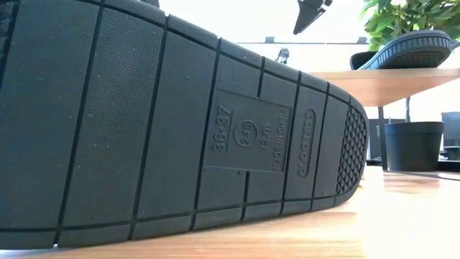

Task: Pick and place slides into the shelf
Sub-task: Put the black slipper on the shelf

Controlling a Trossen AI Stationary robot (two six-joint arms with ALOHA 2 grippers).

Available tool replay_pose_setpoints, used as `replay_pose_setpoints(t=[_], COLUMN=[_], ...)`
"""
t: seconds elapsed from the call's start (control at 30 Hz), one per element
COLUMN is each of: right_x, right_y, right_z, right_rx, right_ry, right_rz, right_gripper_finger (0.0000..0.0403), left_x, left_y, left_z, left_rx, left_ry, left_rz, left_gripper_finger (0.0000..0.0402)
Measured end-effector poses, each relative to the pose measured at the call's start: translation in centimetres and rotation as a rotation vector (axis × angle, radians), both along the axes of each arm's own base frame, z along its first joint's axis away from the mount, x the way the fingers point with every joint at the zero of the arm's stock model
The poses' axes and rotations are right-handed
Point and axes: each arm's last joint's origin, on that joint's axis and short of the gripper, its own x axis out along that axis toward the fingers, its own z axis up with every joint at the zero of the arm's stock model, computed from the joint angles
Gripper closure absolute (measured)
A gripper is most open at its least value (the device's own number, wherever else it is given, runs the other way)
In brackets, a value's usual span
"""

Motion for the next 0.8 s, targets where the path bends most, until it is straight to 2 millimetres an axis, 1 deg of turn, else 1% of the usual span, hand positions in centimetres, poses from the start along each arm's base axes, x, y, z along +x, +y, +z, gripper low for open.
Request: replay_pose_setpoints(t=[0.07, 0.13, 0.23, 0.27, 0.33, 0.43, 0.6, 0.7, 0.8], right_x=[0.0, -0.1, -0.1, -0.2, -0.2, -0.2, -0.2, -0.2, -0.3], right_y=[-0.1, -0.2, -0.3, -0.4, -0.5, -0.7, -1.0, -1.1, -1.2], right_z=[0.0, 0.0, 0.0, -0.1, -0.1, -0.1, -0.2, -0.1, -0.1], right_rx=[0.000, 0.000, 0.002, 0.002, -0.002, -0.008, -0.009, -0.010, -0.009], right_ry=[0.000, 0.002, 0.007, 0.008, 0.016, 0.025, 0.031, 0.031, 0.031], right_rz=[-0.004, -0.009, -0.012, -0.015, -0.014, -0.013, -0.020, -0.024, -0.028], right_gripper_finger=[0.0209, 0.0209, 0.0209, 0.0209, 0.0209, 0.0209, 0.0209, 0.0209, 0.0209], left_x=[0.4, 1.2, 2.6, 3.1, 3.7, 3.7, 3.1, 2.9, 3.1], left_y=[0.0, -0.2, -1.5, -1.9, -2.7, -3.4, -4.4, -4.6, -5.0], left_z=[-0.8, -2.2, -3.7, -3.9, -3.7, -3.6, -3.4, -3.4, -3.0], left_rx=[0.006, -0.007, -0.090, -0.120, -0.193, -0.235, -0.301, -0.343, -0.376], left_ry=[0.022, 0.044, 0.026, 0.007, -0.042, -0.060, -0.027, -0.015, -0.054], left_rz=[0.003, -0.020, -0.122, -0.160, -0.226, -0.269, -0.329, -0.310, -0.319], left_gripper_finger=[0.0197, 0.0197, 0.0197, 0.0197, 0.0197, 0.0197, 0.0197, 0.0197, 0.0197])
